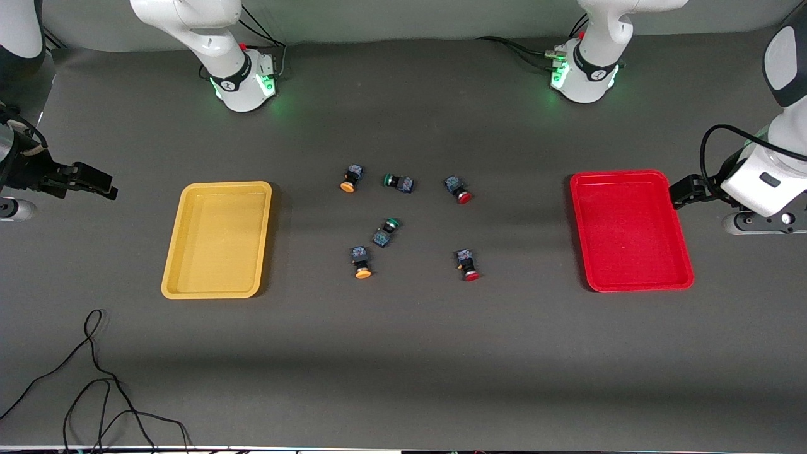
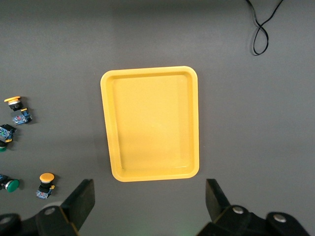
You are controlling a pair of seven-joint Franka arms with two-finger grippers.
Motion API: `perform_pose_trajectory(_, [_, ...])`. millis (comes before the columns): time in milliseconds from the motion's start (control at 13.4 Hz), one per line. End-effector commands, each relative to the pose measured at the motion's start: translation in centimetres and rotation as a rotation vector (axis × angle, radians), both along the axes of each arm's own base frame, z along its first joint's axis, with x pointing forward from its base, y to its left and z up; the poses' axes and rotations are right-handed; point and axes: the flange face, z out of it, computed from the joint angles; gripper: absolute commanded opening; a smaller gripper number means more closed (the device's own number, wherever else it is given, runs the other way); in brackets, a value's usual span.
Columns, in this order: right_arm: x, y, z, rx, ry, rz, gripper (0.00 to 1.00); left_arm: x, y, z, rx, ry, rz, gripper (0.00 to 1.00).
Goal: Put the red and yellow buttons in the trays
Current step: 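Move the left gripper toward a red button while the right gripper reaches a yellow button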
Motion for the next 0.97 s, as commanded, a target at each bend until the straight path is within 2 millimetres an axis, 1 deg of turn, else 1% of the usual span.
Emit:
perform_pose_trajectory(0, [0.1, 0.0, 0.5, 0.016, 0.0, 0.017, 1.0, -0.3, -0.1, 0.9, -0.012, -0.01, -0.012, 1.0])
perform_pose_trajectory(374, [0.4, 0.1, 0.8, 0.014, -0.008, 0.022, 1.0, -0.7, 0.4, 1.8, -0.013, -0.029, -0.003, 1.0])
perform_pose_trajectory(449, [0.3, 0.7, 0.9, 0.014, -0.009, 0.031, 1.0, -0.7, 0.4, 1.8, -0.015, -0.03, -0.003, 1.0])
perform_pose_trajectory(524, [0.3, 1.7, 0.5, 0.014, 0.0, 0.048, 1.0, -0.7, 0.5, 1.8, -0.013, -0.03, -0.001, 1.0])
perform_pose_trajectory(599, [0.0, 3.0, -0.2, 0.013, 0.015, 0.055, 1.0, -0.7, 0.5, 1.8, -0.015, -0.032, -0.001, 1.0])
perform_pose_trajectory(674, [-0.1, 5.2, -0.8, 0.011, 0.022, 0.072, 1.0, -0.7, 0.4, 1.8, -0.013, -0.032, -0.003, 1.0])
perform_pose_trajectory(749, [-0.3, 6.6, -1.5, 0.012, 0.034, 0.031, 1.0, -0.7, 0.2, 1.7, -0.013, -0.03, -0.011, 1.0])
perform_pose_trajectory(824, [-0.8, 9.1, -2.5, 0.042, 0.056, -0.024, 1.0, -0.6, 0.0, 1.7, -0.012, -0.033, -0.013, 1.0])
perform_pose_trajectory(898, [-1.4, 12.4, -3.3, 0.07, 0.07, -0.071, 1.0, -0.6, -0.2, 1.7, -0.013, -0.033, -0.016, 1.0])
